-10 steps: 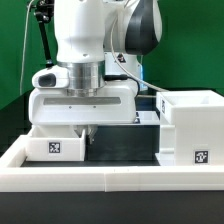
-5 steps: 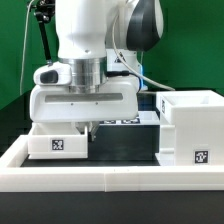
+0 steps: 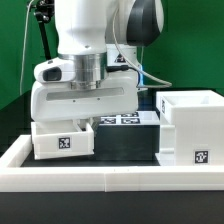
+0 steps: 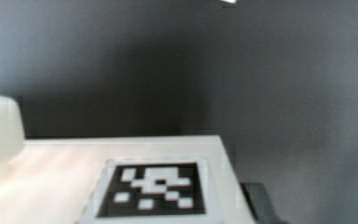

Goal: Assemble drawer

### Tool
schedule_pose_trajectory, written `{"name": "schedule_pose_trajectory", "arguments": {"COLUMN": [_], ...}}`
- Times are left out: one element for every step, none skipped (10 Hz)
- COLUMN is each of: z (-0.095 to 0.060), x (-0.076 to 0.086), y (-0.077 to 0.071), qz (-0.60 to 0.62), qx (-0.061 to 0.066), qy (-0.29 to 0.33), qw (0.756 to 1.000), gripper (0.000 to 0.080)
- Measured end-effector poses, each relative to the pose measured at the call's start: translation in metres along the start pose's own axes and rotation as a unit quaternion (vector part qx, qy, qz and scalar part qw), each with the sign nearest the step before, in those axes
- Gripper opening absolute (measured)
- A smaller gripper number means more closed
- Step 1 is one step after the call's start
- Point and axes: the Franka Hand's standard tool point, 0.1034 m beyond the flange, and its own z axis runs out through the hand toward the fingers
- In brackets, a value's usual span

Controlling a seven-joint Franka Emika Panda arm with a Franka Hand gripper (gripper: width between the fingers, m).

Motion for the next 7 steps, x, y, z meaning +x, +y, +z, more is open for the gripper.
{"name": "schedule_pose_trajectory", "arguments": {"z": [0.0,0.001,0.0,-0.002,-0.003,-0.003,-0.002], "x": [0.0,0.001,0.004,0.009,0.013,0.018,0.02], "y": [0.0,-0.002,-0.004,-0.005,-0.007,-0.012,-0.016], "qz": [-0.04,-0.088,-0.154,-0.192,-0.253,-0.308,-0.338], "qx": [-0.001,-0.006,-0.01,-0.009,-0.013,-0.017,-0.019], "qy": [-0.001,-0.004,-0.006,-0.005,-0.006,-0.009,-0.012], "qw": [0.999,0.996,0.988,0.981,0.967,0.951,0.941], "gripper": [0.0042,0.0042,0.0042,0.0042,0.0042,0.0042,0.0042]}}
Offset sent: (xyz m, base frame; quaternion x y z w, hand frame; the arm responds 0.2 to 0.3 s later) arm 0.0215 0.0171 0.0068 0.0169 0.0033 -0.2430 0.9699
